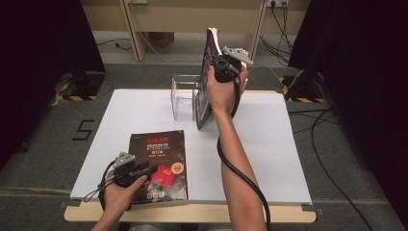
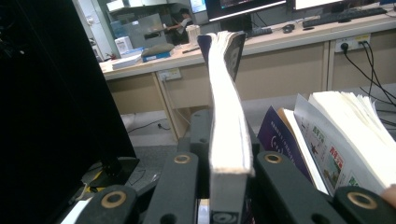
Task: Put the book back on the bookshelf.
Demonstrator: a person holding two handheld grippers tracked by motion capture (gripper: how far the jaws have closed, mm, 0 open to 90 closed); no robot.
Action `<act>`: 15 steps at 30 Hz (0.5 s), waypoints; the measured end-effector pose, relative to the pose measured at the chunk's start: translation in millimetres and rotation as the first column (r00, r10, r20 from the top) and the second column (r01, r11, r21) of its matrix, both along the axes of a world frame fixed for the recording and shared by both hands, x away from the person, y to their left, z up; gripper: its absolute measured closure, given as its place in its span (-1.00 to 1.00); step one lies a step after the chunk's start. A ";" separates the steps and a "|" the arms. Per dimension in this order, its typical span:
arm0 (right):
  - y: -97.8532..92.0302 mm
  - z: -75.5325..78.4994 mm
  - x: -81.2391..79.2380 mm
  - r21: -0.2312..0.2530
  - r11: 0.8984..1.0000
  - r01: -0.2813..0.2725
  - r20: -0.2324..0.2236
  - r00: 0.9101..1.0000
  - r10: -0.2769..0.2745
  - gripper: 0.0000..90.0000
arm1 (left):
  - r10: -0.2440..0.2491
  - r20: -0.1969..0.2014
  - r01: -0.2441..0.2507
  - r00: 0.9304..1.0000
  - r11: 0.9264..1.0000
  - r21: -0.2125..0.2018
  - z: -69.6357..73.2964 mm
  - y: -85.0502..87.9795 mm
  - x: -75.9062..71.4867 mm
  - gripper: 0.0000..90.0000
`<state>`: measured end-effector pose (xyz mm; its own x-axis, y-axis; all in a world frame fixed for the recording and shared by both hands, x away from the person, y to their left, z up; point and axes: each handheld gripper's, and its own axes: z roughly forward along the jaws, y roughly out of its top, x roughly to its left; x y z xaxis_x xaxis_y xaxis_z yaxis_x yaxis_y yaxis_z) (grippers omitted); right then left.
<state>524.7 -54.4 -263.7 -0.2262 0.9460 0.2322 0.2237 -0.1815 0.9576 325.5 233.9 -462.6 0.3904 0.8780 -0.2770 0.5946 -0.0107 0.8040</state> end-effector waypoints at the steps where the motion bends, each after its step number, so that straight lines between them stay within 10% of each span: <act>1: 0.5 -0.8 1.0 0.000 1.000 0.001 -0.002 1.000 -0.001 0.85 | 0.000 0.000 0.000 1.000 1.000 0.000 0.0 0.1 0.0 0.22; 15: 6.2 -16.3 10.5 -0.003 1.000 0.008 -0.025 1.000 -0.008 0.85 | 0.002 -0.002 -0.002 1.000 1.000 -0.001 -0.3 0.8 0.3 0.22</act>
